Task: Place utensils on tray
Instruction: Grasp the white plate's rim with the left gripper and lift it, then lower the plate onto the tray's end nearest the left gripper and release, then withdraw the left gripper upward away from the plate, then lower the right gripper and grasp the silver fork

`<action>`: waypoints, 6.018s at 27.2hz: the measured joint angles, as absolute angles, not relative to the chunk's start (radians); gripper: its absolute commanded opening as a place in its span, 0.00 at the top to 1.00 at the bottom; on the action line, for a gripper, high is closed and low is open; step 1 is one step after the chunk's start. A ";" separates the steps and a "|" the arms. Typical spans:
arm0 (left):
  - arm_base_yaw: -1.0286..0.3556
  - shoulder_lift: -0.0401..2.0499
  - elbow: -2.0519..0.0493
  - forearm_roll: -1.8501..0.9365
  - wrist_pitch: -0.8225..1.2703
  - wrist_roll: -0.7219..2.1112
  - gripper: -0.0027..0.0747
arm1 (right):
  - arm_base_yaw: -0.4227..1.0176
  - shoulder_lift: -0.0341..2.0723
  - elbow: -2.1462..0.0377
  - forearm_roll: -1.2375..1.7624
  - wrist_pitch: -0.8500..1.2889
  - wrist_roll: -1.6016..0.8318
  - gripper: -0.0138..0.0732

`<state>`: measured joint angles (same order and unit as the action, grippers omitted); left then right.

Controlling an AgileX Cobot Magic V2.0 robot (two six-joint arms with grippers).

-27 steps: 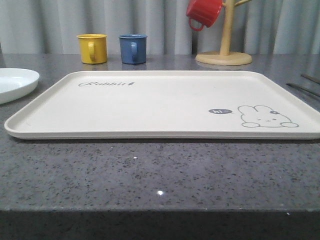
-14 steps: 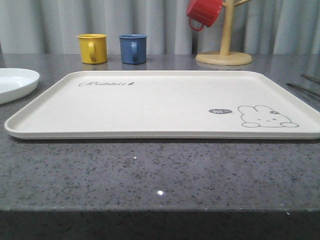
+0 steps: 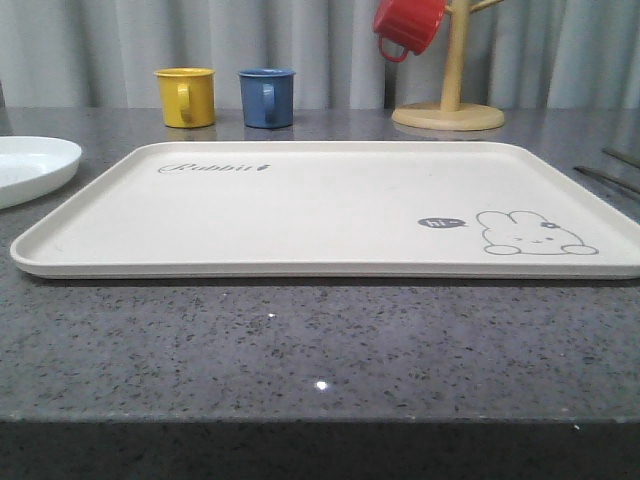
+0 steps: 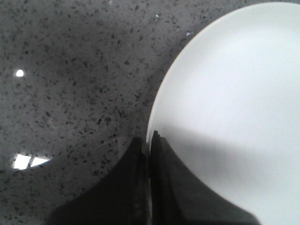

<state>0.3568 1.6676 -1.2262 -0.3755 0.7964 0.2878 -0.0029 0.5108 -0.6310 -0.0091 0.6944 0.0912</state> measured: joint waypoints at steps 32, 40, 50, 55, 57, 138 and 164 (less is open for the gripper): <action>-0.132 1.546 -1.389 -0.371 0.952 0.336 0.99 | -0.003 0.511 -0.631 -0.010 0.695 0.091 0.26; -0.208 1.611 -1.389 -0.371 0.921 0.338 0.99 | -0.003 0.511 -0.631 -0.010 0.695 0.091 0.26; -0.215 1.737 -1.389 -0.381 0.897 0.338 0.94 | -0.003 0.511 -0.631 -0.010 0.695 0.091 0.26; -0.215 1.763 -1.389 -0.384 0.889 0.338 0.60 | -0.003 0.511 -0.631 -0.010 0.695 0.091 0.26; -0.215 1.764 -1.389 -0.386 0.887 0.338 0.49 | -0.003 0.511 -0.631 -0.010 0.695 0.091 0.26; -0.642 0.738 -0.888 -0.053 0.877 0.210 0.36 | 0.098 1.025 -0.980 0.008 0.973 0.023 0.32; -0.642 0.738 -0.888 -0.053 0.877 0.210 0.36 | 0.041 1.573 -1.234 0.029 1.020 0.015 0.34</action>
